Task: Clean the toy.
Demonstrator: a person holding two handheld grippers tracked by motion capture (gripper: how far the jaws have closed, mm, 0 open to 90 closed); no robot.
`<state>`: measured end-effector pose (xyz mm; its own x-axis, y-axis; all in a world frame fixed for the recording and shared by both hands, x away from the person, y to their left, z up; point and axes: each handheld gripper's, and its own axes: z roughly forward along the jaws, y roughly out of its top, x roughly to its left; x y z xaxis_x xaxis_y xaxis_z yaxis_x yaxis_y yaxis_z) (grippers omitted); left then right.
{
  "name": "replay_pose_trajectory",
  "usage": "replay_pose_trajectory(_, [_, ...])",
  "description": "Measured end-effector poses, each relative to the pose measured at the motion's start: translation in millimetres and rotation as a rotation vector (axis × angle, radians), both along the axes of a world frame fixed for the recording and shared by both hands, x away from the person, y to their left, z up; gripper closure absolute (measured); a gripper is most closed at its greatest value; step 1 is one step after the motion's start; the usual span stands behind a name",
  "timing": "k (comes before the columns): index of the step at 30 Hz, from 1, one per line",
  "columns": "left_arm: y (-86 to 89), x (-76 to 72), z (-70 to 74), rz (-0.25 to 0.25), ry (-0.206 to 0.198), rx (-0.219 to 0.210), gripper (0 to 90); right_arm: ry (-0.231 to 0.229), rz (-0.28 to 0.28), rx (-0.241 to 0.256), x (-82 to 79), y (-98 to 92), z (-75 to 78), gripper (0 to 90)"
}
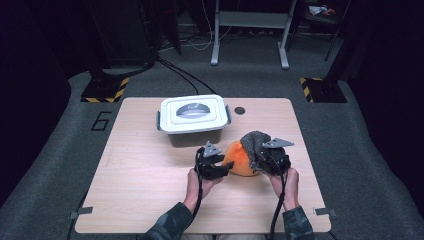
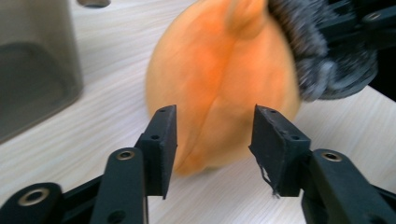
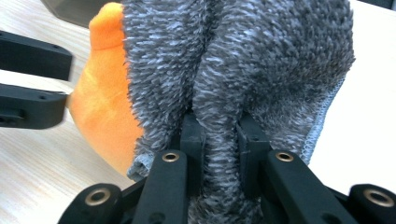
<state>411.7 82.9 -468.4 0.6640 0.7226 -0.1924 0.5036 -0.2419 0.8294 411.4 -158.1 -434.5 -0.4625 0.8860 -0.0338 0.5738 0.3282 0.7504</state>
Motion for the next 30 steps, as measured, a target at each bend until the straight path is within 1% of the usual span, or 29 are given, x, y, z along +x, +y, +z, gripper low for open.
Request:
replay_pose_trajectory(1, [2.2,0.3,-2.6,0.007,0.01,0.001,48.3,0.009,-0.009,0.009,-0.4,-0.1,-0.2,76.2])
replay_pose_trajectory(2, [3.9,0.9,-5.5,0.008,0.02,-0.005,47.8,0.002,-0.005,0.001,0.3,-1.7,-0.8,76.2])
replay_pose_trajectory(3, [5.0,1.4,-8.4,0.009,0.032,-0.007,47.4,0.008,-0.016,0.008,0.0,-2.1,-1.2,76.3])
replay_pose_trajectory(6, [6.0,4.0,-16.3,0.012,0.059,-0.001,47.1,0.005,-0.016,0.005,1.7,-5.5,-2.7,76.3])
replay_pose_trajectory(7, [5.6,5.1,-18.7,0.016,0.066,-0.012,47.1,0.01,-0.022,0.007,1.4,-6.2,-3.1,76.3])
replay_pose_trajectory(8, [4.6,6.1,-20.2,0.013,0.076,-0.016,47.7,0.008,-0.022,0.005,1.5,-6.8,-3.4,76.3])
replay_pose_trajectory(9, [3.3,7.2,-21.6,0.012,0.073,-0.016,48.4,0.009,-0.027,0.005,1.1,-7.3,-3.8,76.3])
replay_pose_trajectory(10, [2.2,7.9,-22.1,0.009,0.073,-0.018,50.6,0.011,-0.034,0.006,0.8,-7.6,-4.1,76.3])
replay_pose_trajectory(11, [1.1,8.4,-22.2,-0.003,0.071,-0.027,54.9,0.005,-0.029,0.004,1.0,-8.5,-4.7,76.3])
replay_pose_trajectory(12, [-0.1,8.3,-21.8,-0.008,0.066,-0.016,58.2,0.005,-0.03,0.006,0.7,-8.7,-5.0,76.3])
replay_pose_trajectory(13, [-1.4,8.3,-21.5,-0.022,0.06,-0.009,64.5,0.007,-0.034,0.01,0.4,-9.0,-5.5,76.3])
replay_pose_trajectory(15, [-4.5,7.6,-20.4,-0.025,0.042,0.017,74.6,0.007,-0.036,0.002,-0.1,-10.2,-5.3,76.3])
replay_pose_trajectory(16, [-5.5,7.5,-19.5,-0.027,0.04,0.02,79.0,0.002,-0.038,0.004,-0.1,-10.1,-5.2,76.3])
replay_pose_trajectory(17, [-6.1,7.4,-18.2,-0.032,0.03,0.026,81.3,0.002,-0.042,0.012,-0.9,-10.2,-5.1,76.4])
replay_pose_trajectory(18, [-7.2,6.9,-16.7,-0.032,0.021,0.031,82.6,-0.002,-0.05,0.013,-1.9,-10.5,-4.4,76.5])
replay_pose_trajectory(19, [-8.5,6.2,-14.7,-0.034,0.001,0.046,83.5,-0.014,-0.05,0.014,-3.3,-12.6,-3.8,76.6])
replay_pose_trajectory(20, [-9.3,5.7,-12.4,-0.037,-0.011,0.053,84.0,-0.025,-0.05,0.027,-4.5,-14.3,-3.2,76.6])
replay_pose_trajectory(21, [-9.8,5.6,-9.7,-0.037,-0.017,0.053,84.3,-0.028,-0.061,0.035,-6.3,-15.0,-2.1,76.7])
replay_pose_trajectory(22, [-10.7,5.6,-6.6,-0.04,-0.027,0.056,84.4,-0.037,-0.059,0.039,-8.1,-17.2,-0.9,76.8])
replay_pose_trajectory(23, [-11.3,5.4,-2.5,-0.04,-0.043,0.062,84.4,-0.042,-0.067,0.041,-10.1,-19.1,0.9,76.8])
replay_pose_trajectory(25, [-12.6,5.2,6.9,-0.045,-0.072,0.058,84.6,-0.057,-0.068,0.051,-13.4,-21.5,5.0,76.8])
replay_pose_trajectory(26, [-13.3,4.8,11.6,-0.05,-0.078,0.054,84.7,-0.062,-0.062,0.054,-15.3,-22.2,8.0,76.8])
replay_pose_trajectory(28, [-16.1,3.6,19.0,-0.055,-0.099,0.061,84.6,-0.081,-0.054,0.065,-20.1,-20.4,15.1,76.8])
replay_pose_trajectory(30, [-18.8,2.6,24.5,-0.066,-0.115,0.079,84.7,-0.107,-0.038,0.064,-25.7,-15.7,23.5,76.7])
